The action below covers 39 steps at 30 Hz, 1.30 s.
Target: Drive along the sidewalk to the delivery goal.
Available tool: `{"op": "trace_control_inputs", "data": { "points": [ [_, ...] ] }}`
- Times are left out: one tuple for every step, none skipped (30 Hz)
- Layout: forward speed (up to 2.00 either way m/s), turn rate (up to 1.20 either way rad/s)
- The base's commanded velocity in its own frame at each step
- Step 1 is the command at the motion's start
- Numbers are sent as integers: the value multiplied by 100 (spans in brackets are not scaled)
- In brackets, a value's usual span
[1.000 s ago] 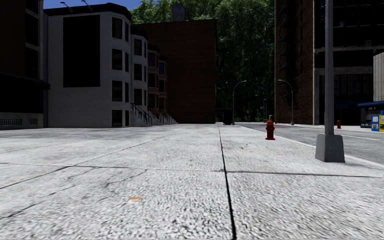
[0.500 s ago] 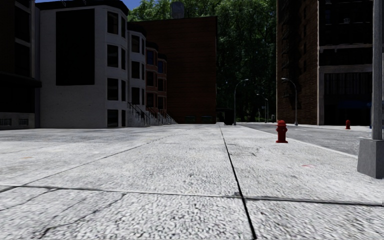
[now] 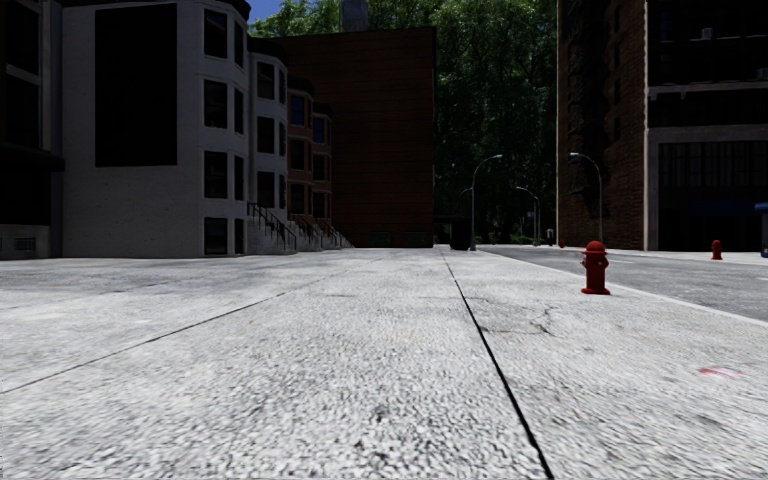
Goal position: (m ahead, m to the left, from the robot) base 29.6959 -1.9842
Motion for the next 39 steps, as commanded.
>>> {"op": "trace_control_inputs", "data": {
  "points": [
    [200, 0],
    [200, 0],
    [200, 0],
    [200, 0],
    [200, 0],
    [200, 0],
    [200, 0],
    [200, 0],
    [200, 0],
    [200, 0],
    [200, 0],
    [200, 0],
    [200, 0],
    [200, 0],
    [200, 0],
    [200, 0],
    [200, 0],
    [200, 0],
    [200, 0],
    [200, 0],
    [200, 0],
    [200, 0],
    [200, 0],
    [200, 0],
    [200, 0],
    [200, 0],
    [200, 0],
    [200, 0],
    [200, 0],
    [200, 0],
    [200, 0],
    [200, 0],
    [200, 0],
    [200, 0],
    [200, 0],
    [200, 0],
    [200, 0],
    [200, 0],
    [200, 0]
  ]
}}
